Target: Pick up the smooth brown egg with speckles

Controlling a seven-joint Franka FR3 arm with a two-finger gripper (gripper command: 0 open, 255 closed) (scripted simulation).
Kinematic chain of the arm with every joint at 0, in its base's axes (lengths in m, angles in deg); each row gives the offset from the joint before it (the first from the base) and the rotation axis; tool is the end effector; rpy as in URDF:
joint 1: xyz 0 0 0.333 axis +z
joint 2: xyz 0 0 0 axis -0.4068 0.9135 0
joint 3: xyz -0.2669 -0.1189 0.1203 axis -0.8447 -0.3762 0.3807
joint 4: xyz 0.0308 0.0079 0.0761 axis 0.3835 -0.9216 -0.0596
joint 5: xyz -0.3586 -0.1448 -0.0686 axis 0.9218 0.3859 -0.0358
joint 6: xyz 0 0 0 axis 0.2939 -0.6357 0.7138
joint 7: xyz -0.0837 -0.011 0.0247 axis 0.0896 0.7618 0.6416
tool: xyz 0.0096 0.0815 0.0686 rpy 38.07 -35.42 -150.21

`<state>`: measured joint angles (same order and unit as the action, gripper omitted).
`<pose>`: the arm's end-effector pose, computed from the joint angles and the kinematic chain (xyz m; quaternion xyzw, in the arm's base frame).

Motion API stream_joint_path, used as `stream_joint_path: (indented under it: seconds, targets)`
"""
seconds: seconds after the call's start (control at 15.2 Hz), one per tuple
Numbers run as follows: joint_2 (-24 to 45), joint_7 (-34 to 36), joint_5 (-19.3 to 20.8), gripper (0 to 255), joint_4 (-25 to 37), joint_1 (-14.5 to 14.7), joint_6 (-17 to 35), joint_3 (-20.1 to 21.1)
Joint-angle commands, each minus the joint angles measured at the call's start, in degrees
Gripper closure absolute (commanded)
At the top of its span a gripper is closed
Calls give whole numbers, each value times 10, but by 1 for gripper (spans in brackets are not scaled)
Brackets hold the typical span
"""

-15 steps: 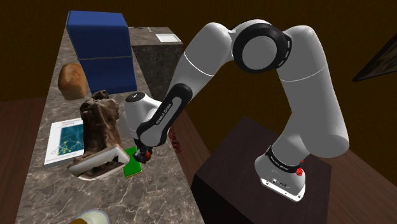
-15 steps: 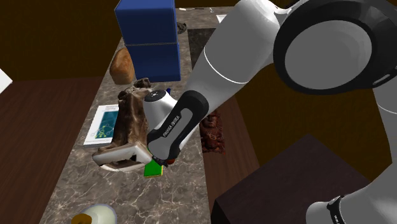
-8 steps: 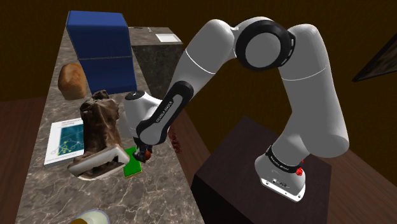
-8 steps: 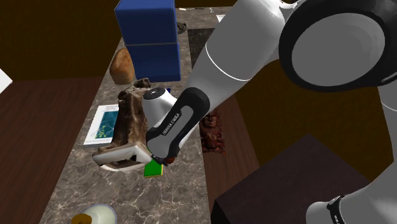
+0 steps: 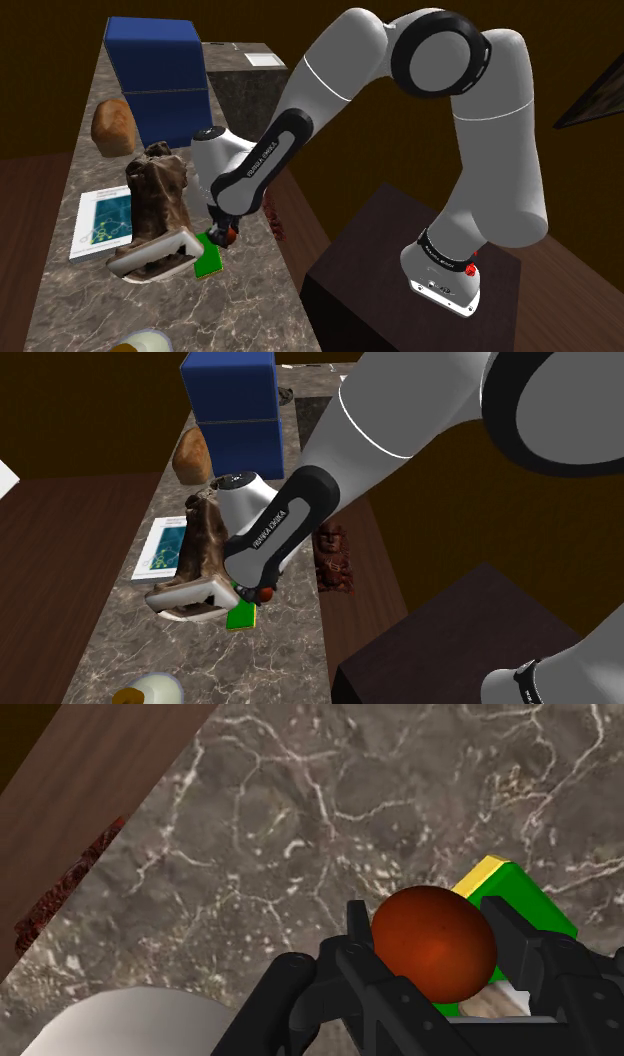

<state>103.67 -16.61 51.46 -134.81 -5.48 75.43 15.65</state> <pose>0.5104 0.3016 0.1388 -0.9832 -0.1702 0.0580 0.0317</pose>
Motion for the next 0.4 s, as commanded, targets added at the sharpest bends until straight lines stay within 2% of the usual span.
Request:
stream_joint_path:
  seconds: [0.0,0.33]
  targets:
    - [-12,-1,-2,255,-4,-2,-9,2]
    - [-33,-2,-6,255,-8,-5,-25,6]
